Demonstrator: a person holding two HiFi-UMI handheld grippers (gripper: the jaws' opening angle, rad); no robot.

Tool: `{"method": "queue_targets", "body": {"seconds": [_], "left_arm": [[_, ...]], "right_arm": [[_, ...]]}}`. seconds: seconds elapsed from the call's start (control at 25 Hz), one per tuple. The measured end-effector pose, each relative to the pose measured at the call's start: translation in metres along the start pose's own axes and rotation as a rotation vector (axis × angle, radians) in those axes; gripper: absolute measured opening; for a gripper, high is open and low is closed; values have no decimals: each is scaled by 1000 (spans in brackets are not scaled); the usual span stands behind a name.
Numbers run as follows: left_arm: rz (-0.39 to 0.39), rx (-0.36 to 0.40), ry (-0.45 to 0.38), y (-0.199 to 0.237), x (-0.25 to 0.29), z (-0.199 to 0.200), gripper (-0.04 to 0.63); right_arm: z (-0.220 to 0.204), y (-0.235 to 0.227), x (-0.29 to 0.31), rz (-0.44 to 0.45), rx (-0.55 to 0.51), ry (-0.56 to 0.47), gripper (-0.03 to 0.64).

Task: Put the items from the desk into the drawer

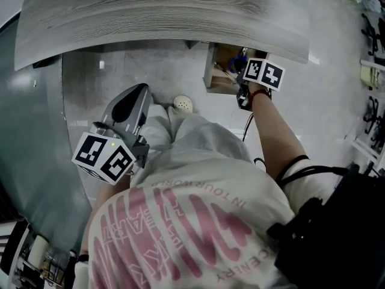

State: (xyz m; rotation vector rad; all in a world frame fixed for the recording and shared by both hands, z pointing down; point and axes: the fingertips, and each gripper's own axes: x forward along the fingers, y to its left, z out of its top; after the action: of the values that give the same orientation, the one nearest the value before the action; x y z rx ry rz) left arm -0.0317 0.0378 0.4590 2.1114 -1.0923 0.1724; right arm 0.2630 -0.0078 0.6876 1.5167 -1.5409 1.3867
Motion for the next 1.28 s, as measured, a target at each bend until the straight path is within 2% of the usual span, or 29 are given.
{"method": "queue_targets", "body": {"seconds": [0.16, 0.4, 0.52, 0.68, 0.84, 1.0, 1.12, 1.28], "left_arm": [[-35, 11, -24, 5, -7, 8, 20], [-108, 68, -35, 11, -16, 38, 18], [-157, 98, -33, 10, -19, 54, 18], [-223, 140, -28, 2, -26, 74, 20], [-299, 190, -29, -6, -27, 94, 20], [-362, 216, -37, -10, -35, 111, 20], [-404, 242, -46, -8, -42, 124, 20], [-444, 264, -51, -12, -49, 136, 20]], "right_arm": [[3, 6, -17, -6, 53, -41, 148], [9, 17, -57, -20, 193, -174, 29], [12, 33, -83, 35, 265, -242, 6], [19, 65, -128, 141, 267, -344, 5], [41, 103, -188, 288, 270, -539, 5], [54, 148, -252, 418, 202, -716, 5], [57, 172, -288, 470, 151, -827, 5], [53, 197, -318, 511, 97, -901, 5]]}}
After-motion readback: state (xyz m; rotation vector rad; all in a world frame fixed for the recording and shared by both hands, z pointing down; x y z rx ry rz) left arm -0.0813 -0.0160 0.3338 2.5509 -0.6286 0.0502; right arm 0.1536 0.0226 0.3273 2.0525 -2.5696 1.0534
